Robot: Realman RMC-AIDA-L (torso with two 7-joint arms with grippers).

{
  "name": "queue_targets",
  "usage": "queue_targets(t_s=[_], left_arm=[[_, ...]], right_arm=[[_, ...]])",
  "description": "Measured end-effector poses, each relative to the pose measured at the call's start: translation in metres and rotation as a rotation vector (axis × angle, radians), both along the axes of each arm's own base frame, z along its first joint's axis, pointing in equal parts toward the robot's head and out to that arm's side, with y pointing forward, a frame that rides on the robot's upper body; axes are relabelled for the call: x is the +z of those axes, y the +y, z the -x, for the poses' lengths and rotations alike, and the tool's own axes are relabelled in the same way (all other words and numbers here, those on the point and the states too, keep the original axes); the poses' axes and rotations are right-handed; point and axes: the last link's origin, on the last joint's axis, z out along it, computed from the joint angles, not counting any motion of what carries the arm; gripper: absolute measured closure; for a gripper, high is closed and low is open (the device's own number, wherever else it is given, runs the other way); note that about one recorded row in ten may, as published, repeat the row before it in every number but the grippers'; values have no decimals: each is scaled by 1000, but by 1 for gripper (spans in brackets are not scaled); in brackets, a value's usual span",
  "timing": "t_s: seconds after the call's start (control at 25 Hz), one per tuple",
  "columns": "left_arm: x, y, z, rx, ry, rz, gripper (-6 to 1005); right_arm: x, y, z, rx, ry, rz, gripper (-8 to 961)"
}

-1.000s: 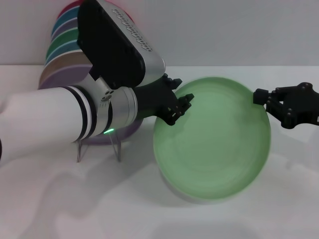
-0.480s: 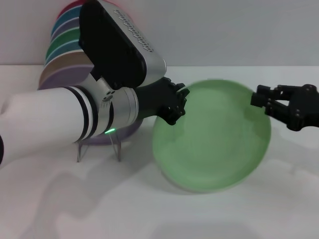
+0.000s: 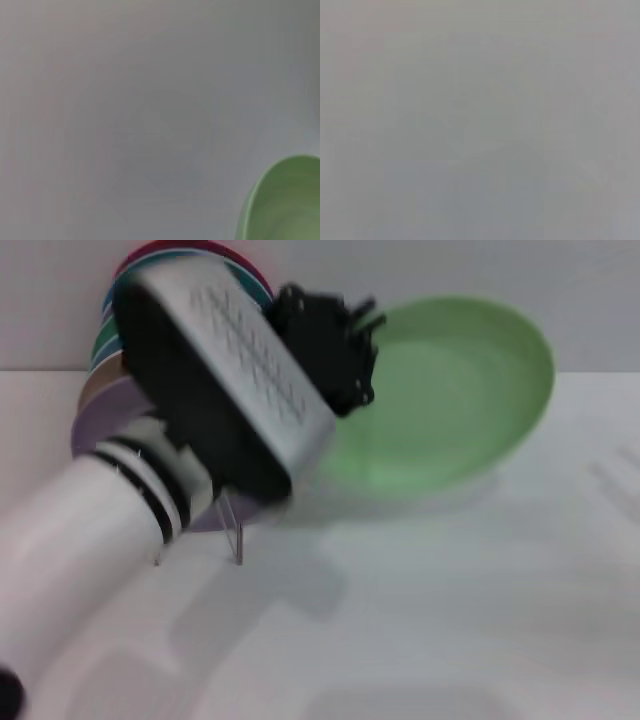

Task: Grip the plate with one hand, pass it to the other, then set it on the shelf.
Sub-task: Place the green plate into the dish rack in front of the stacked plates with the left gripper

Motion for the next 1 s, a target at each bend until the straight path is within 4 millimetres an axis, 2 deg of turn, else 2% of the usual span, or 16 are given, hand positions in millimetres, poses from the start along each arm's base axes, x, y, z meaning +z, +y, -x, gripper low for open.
queue_targets(t_s=[0.16,0.32,0.36,0.44,0.6,0.64,0.68,0.72,1.0], left_arm=[[-5,-20,-1,-245,-19,-277,942],[-1,-33,14,-379,-187,-357,943],[3,-34,26,-383,-260,-336,943],[10,-34,52,-390,-385,-273,944],[26,-33,105,-404,-517,-156,944],[29,-32,116,-397,-537,-134,944],[29,-32,116,-397,-537,-134,945],[39,-28,148,-355,-543,-117,945],[47,-23,174,-328,-469,-135,938]], right_arm=[[1,-2,-5,-21,-7,-17,328],[-1,-1,-6,-25,-20,-13,181],[-2,-1,-7,-27,-22,-10,145],[-3,-1,-7,-30,-25,-2,130],[-5,-1,-8,-31,-39,1,108],[-6,-1,-8,-30,-41,2,108],[-7,0,-8,-29,-40,4,108],[-8,0,-8,-29,-40,4,108],[-13,3,-5,-10,-47,19,108]])
